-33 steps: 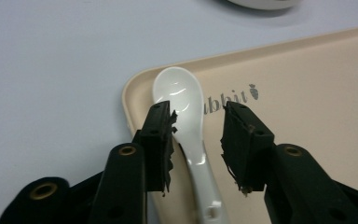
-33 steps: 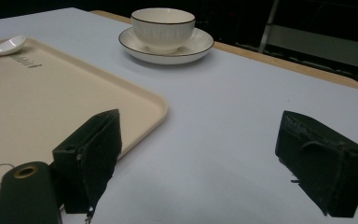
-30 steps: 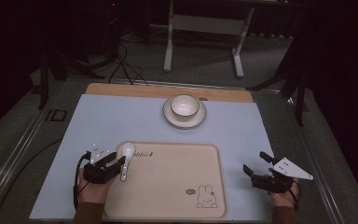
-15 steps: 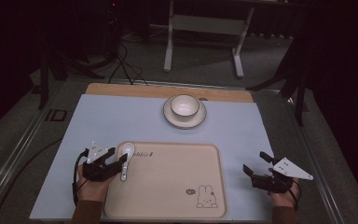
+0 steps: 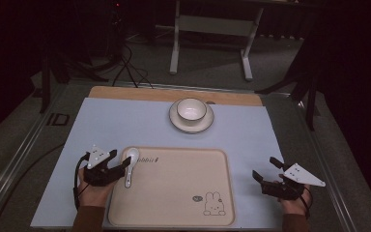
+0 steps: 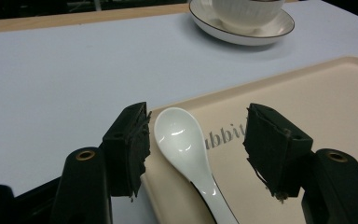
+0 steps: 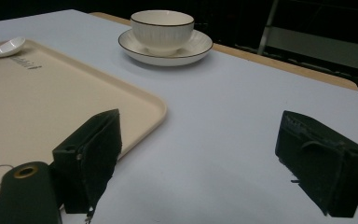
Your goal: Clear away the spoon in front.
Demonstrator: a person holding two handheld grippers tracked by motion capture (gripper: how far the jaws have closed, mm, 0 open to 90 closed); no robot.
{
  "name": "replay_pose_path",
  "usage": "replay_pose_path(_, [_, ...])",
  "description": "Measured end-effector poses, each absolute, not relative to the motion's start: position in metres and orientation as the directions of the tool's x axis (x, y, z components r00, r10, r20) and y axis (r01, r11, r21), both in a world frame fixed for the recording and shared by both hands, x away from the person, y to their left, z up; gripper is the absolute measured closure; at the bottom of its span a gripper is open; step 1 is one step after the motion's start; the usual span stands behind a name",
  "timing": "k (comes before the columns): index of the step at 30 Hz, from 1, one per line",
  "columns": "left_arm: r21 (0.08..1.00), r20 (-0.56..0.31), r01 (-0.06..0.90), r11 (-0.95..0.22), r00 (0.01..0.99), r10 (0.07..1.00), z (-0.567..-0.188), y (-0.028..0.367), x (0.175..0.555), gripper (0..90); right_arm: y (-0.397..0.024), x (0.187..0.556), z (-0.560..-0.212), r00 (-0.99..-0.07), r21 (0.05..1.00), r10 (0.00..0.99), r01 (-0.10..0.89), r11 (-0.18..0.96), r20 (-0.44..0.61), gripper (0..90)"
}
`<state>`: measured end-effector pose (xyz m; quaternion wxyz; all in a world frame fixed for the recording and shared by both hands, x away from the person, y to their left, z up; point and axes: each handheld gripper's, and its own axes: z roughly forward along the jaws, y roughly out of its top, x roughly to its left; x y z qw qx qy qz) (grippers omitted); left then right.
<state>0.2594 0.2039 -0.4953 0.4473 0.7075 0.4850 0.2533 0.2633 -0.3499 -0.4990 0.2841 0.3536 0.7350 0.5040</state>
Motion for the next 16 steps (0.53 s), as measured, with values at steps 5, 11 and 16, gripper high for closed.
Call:
replay_pose_path(5, [0.886,-0.071,0.447,-0.121,0.388,0.919,-0.493,0.209,0.260,39.5,-0.350,0.263,-0.499,-0.587,0.943,0.807,0.231,0.240,-0.061,14.1])
replay_pose_path(11, [0.894,-0.071,0.438,-0.099,0.355,0.932,-0.490,0.219,0.261,39.4,-0.352,0.263,-0.498,-0.584,0.944,0.809,0.227,0.239,-0.064,14.1])
replay_pose_path(16, [0.901,-0.072,0.429,-0.068,0.301,0.951,-0.488,0.234,0.261,38.9,-0.353,0.262,-0.498,-0.581,0.945,0.812,0.228,0.235,-0.062,14.1])
